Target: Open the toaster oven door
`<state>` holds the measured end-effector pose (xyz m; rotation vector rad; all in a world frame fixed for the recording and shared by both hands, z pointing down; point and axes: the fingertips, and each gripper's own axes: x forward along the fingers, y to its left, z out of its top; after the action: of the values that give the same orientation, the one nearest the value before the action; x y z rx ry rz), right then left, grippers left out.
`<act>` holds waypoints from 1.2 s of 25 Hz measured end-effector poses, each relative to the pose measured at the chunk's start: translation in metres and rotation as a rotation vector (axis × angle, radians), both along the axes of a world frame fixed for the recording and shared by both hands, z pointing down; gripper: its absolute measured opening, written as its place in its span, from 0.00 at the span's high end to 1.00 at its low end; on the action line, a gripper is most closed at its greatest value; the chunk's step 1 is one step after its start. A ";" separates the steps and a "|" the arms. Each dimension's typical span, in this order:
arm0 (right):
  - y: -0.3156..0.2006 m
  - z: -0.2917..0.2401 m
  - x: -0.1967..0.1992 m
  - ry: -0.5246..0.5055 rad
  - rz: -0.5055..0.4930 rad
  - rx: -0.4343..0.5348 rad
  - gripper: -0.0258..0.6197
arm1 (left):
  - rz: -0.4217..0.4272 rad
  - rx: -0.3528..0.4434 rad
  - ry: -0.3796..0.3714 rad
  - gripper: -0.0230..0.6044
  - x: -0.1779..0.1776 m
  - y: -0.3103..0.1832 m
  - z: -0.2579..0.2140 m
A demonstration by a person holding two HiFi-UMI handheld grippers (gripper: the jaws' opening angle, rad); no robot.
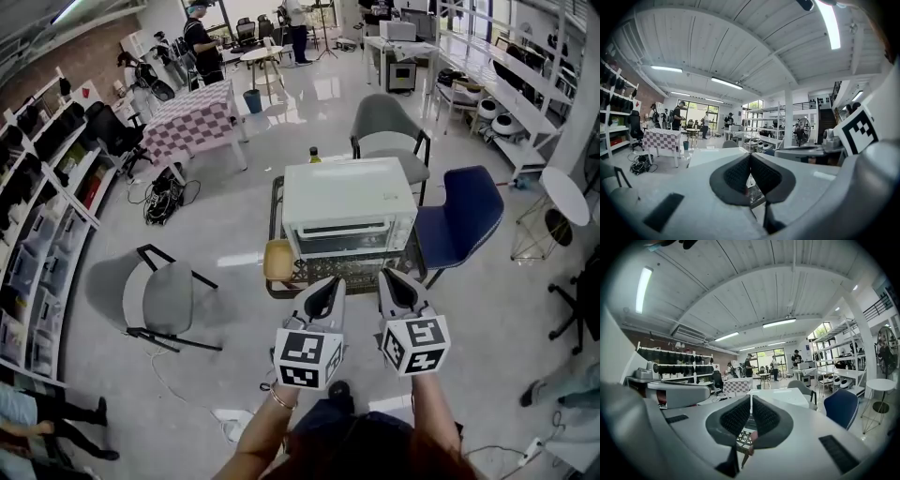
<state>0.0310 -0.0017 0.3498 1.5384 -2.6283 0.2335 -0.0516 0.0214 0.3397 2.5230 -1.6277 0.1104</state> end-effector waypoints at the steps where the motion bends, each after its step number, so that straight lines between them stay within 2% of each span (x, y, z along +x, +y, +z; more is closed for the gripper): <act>1: -0.004 0.002 -0.004 0.001 0.004 -0.005 0.96 | 0.003 -0.002 -0.001 0.94 -0.004 -0.004 0.002; 13: -0.042 0.027 -0.025 -0.023 0.050 -0.091 0.93 | 0.031 -0.024 -0.003 0.94 -0.028 -0.046 0.019; 19: -0.073 0.038 -0.019 -0.088 0.062 -0.140 0.89 | 0.028 -0.010 -0.012 0.94 -0.026 -0.072 0.020; 30: -0.122 0.077 -0.010 -0.084 0.054 -0.224 0.87 | 0.017 -0.019 -0.018 0.94 -0.012 -0.120 0.033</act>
<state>0.0208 -0.1242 0.4266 1.5552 -2.5191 0.5870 -0.0634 -0.0982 0.3727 2.5291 -1.6039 0.1500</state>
